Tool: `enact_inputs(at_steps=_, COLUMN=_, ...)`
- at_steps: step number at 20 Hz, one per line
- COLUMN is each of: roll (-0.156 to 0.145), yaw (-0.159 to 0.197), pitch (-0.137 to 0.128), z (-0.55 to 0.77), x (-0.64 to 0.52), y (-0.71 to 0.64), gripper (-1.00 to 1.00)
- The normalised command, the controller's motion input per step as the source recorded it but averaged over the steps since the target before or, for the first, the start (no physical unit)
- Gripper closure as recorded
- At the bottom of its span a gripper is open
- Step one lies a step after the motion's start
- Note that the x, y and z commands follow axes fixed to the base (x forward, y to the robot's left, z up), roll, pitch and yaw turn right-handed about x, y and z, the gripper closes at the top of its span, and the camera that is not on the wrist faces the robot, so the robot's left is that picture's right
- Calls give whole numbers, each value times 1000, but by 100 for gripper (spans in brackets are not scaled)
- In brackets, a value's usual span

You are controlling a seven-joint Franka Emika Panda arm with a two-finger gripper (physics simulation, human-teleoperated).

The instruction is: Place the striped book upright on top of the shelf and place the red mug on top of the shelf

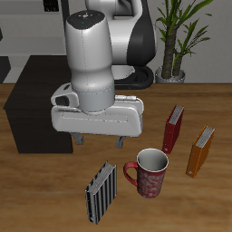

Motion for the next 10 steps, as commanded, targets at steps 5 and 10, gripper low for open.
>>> enact_inputs(at_steps=5, roll=-16, yaw=-64, pitch=-19, z=-426, x=82, y=-7, gripper=-100)
enact_inputs(at_steps=10, roll=-7, yaw=-56, pitch=-1, z=-279, x=28, y=-118, gripper=-100)
